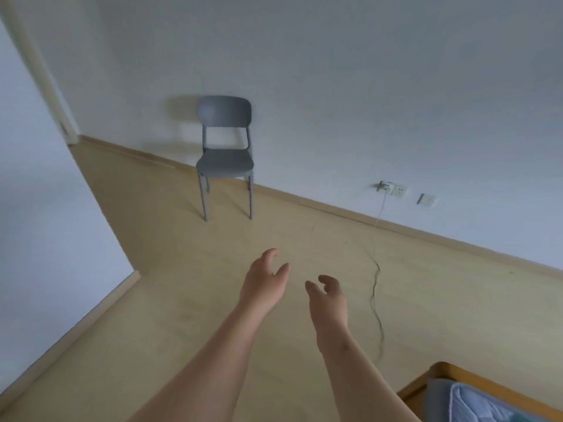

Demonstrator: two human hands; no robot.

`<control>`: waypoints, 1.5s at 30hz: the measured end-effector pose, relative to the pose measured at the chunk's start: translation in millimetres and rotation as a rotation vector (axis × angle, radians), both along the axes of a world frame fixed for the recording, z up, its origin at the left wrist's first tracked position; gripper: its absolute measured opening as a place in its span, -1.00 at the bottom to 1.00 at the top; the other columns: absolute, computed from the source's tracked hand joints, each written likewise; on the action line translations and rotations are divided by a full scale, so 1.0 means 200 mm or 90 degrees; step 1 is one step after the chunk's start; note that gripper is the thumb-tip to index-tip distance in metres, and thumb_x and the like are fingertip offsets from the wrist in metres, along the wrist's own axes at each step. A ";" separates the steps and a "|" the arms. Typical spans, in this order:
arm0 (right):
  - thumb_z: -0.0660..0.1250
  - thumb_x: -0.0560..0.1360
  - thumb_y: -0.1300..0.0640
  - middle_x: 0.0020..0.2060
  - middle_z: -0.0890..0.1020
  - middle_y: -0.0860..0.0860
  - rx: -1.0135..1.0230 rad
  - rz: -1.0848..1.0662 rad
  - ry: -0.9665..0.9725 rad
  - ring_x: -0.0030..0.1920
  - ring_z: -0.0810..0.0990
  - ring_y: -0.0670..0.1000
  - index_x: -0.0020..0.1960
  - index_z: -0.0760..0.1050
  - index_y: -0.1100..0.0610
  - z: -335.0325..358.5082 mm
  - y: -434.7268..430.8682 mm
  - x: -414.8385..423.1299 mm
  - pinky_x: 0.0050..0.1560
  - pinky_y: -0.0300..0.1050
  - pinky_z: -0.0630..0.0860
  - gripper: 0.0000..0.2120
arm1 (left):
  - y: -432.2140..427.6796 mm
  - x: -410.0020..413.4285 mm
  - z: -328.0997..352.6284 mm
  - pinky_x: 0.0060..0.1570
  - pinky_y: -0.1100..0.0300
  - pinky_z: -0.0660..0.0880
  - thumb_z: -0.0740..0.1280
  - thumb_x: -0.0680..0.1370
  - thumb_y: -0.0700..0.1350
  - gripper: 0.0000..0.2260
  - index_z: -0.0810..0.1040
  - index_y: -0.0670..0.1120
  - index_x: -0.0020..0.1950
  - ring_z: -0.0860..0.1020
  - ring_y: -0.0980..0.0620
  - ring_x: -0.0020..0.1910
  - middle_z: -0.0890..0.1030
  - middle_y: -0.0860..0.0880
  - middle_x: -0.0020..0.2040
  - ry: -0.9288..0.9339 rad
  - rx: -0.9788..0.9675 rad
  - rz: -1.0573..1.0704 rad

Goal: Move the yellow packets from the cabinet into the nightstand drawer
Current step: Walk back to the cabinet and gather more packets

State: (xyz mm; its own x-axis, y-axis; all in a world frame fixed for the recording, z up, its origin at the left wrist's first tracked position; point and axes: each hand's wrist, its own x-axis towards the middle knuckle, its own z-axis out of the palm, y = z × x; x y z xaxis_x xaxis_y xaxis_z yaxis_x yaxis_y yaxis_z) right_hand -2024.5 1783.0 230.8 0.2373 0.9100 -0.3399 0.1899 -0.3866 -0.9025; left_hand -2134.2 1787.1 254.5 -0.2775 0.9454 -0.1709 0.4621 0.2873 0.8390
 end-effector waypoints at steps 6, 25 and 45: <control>0.26 0.52 0.13 0.04 0.38 -0.01 0.018 -0.159 0.035 0.03 0.40 0.00 0.28 0.40 0.09 0.08 0.60 0.24 0.05 -0.15 0.31 -0.67 | 0.73 0.26 0.06 0.14 0.24 0.29 0.18 0.60 0.00 -0.62 0.31 0.03 0.43 0.38 0.02 0.32 0.37 0.00 0.40 -0.009 -0.001 -0.149; 0.25 0.53 0.15 0.10 0.42 0.01 0.031 -0.378 0.058 0.01 0.40 -0.02 0.28 0.40 0.13 0.06 2.24 1.58 0.01 -0.16 0.30 -0.68 | 2.55 1.68 0.04 0.25 0.12 0.36 0.18 0.59 0.03 -0.64 0.33 0.07 0.39 0.40 0.03 0.31 0.40 0.00 0.38 -0.028 -0.036 -0.370; 0.22 0.56 0.13 0.11 0.40 -0.03 0.063 -0.774 0.100 -0.08 0.40 -0.12 0.33 0.36 0.09 0.12 3.17 3.75 -0.02 -0.18 0.29 -0.66 | 3.66 4.15 0.10 0.16 0.19 0.35 0.16 0.61 0.03 -0.64 0.31 0.07 0.41 0.39 0.04 0.31 0.39 0.02 0.38 0.003 -0.033 -0.794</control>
